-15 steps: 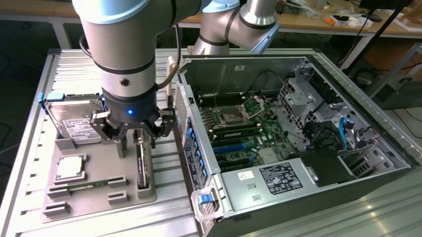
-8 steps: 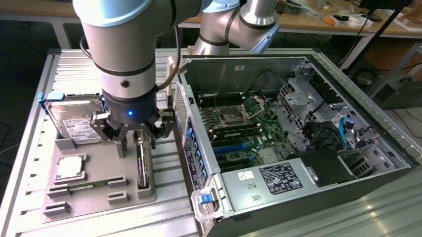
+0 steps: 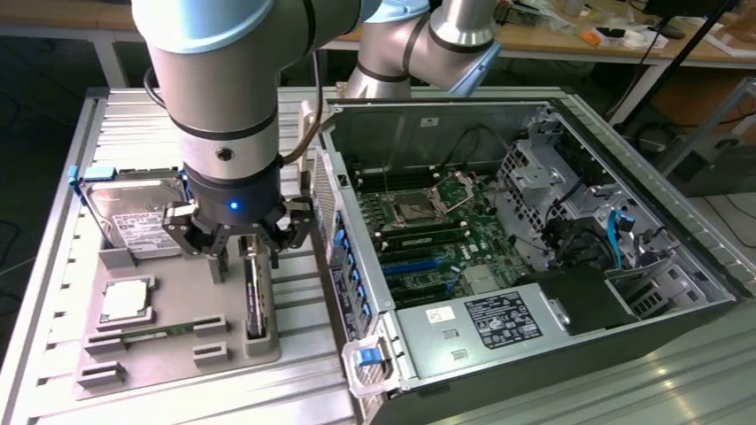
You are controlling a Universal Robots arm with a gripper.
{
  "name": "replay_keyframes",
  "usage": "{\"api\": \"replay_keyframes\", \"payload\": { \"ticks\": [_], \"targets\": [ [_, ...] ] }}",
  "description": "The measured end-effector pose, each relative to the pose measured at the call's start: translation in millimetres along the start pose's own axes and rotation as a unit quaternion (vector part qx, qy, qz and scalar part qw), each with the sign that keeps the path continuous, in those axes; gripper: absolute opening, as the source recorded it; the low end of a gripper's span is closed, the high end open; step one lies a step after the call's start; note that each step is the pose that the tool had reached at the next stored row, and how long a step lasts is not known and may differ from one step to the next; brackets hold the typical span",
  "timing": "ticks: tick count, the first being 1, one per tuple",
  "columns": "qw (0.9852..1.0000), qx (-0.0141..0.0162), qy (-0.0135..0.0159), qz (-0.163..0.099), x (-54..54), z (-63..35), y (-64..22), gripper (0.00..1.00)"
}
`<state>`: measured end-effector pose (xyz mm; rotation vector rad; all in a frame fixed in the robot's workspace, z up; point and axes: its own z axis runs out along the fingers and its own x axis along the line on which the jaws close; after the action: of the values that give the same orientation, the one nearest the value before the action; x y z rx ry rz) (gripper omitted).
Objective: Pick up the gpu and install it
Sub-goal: 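Pick up the gpu and move the gpu toward the slot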
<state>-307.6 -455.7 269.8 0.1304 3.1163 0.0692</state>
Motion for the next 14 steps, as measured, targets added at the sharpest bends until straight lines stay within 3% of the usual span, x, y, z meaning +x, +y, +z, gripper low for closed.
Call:
{"api": "replay_keyframes", "payload": {
  "ticks": [14],
  "targets": [
    [1.0,0.0,0.0,0.0,0.1,5.5,-0.3,0.6]
  ]
}}
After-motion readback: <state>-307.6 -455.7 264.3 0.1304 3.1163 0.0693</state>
